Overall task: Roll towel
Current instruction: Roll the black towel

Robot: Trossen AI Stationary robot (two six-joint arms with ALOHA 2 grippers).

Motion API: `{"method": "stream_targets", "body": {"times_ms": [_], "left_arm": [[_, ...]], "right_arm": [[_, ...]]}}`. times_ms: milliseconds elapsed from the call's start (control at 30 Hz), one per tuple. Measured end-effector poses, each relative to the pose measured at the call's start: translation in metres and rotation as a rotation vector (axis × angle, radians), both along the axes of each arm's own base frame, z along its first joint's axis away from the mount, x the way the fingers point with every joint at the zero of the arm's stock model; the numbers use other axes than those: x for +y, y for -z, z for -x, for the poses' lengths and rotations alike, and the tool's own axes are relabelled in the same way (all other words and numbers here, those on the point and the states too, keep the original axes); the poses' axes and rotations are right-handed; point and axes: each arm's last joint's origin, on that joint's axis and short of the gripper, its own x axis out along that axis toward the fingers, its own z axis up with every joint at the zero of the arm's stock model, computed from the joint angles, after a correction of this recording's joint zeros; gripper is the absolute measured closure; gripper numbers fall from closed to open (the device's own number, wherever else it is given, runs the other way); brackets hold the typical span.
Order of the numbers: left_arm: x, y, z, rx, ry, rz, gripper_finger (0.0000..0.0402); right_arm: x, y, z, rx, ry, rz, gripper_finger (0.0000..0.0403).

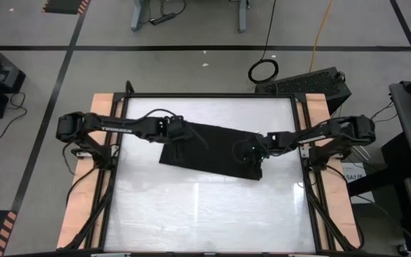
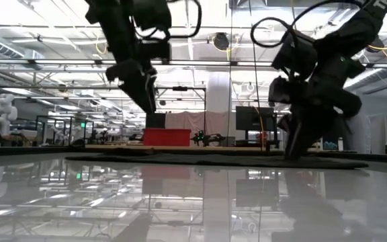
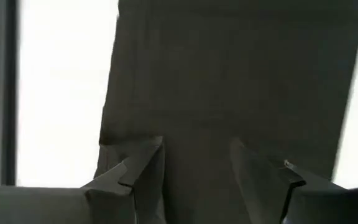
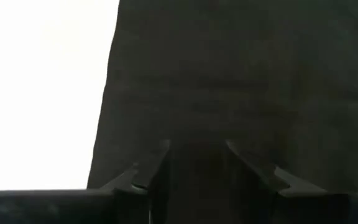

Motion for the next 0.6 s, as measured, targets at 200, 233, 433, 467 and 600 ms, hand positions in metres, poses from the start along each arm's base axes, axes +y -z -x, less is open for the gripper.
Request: {"method": "stream_targets", "body": {"times_ms": [200,233,433,467,600], "left_arm": [[0.025,0.036,0.007,0.133,-0.076,-0.031,0.0210],[0.027,0.041,0.007,0.153,-0.075,-0.028,0.0210],[0.031,0.063,0.001,0.221,-0.030,-0.036,0.0210],[0.032,0.068,0.000,0.237,-0.022,-0.042,0.0210],[0.036,0.074,-0.003,0.256,-0.045,-0.127,0.0210]], "right_arm": [[0.004,0.008,-0.003,0.019,-0.011,-0.004,0.0271],[0.004,0.010,-0.003,0.023,-0.011,-0.005,0.0271],[0.003,0.010,-0.005,0.004,-0.009,-0.006,0.0271],[0.003,0.010,-0.005,0.004,-0.008,-0.006,0.0271],[0.003,0.011,-0.005,0.007,-0.003,-0.008,0.0271]]}}
